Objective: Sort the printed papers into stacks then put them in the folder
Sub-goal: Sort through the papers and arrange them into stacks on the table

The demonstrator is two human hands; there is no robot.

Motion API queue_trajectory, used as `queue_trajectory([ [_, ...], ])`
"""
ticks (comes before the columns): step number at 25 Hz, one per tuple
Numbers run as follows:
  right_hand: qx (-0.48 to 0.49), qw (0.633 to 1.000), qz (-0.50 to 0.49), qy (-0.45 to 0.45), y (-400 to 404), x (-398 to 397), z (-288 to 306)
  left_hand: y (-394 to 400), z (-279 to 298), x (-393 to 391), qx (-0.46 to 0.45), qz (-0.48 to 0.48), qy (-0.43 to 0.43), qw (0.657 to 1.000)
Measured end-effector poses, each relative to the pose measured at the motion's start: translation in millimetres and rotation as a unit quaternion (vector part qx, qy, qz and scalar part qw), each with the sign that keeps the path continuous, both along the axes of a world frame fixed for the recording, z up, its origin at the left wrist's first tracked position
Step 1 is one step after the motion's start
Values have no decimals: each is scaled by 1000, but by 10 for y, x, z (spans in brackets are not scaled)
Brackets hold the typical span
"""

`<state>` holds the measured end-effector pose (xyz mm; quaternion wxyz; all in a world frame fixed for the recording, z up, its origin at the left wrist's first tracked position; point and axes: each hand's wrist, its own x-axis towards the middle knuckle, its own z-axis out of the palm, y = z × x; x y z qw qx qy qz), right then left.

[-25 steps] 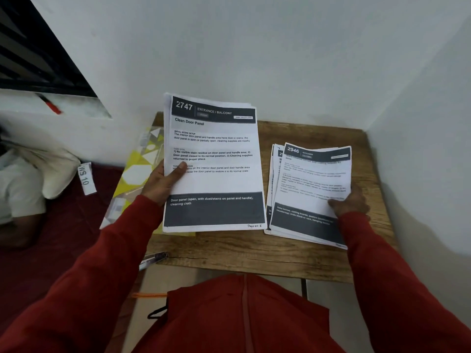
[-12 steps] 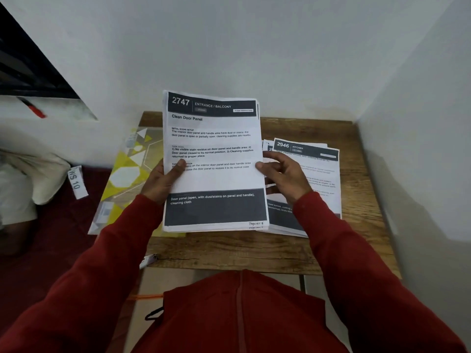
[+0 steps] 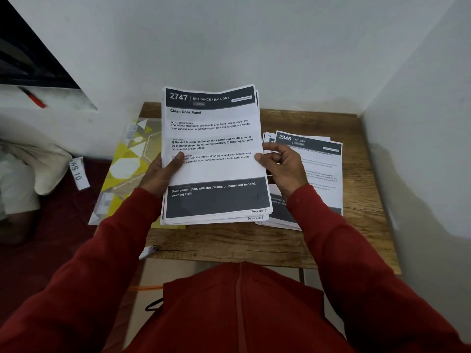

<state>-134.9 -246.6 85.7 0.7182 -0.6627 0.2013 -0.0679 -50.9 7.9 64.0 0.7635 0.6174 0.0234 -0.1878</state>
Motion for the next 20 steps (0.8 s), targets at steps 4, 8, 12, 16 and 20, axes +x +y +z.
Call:
queue_trajectory([
  [4,-1,1000,0,-9,3,2,-15,22,-17,11,0,-5,-1,1000],
  [8,-2,1000,-2,-12,10,11,-22,39,-33,22,7,-5,-3,1000],
  [12,-5,1000,-7,-11,23,12,-38,46,-21,27,17,-4,-14,1000],
  [16,-7,1000,-12,-13,37,22,-67,58,1,19,36,1,-25,999],
  [20,5,1000,-17,-16,55,27,-75,86,17,27,55,1,-36,998],
])
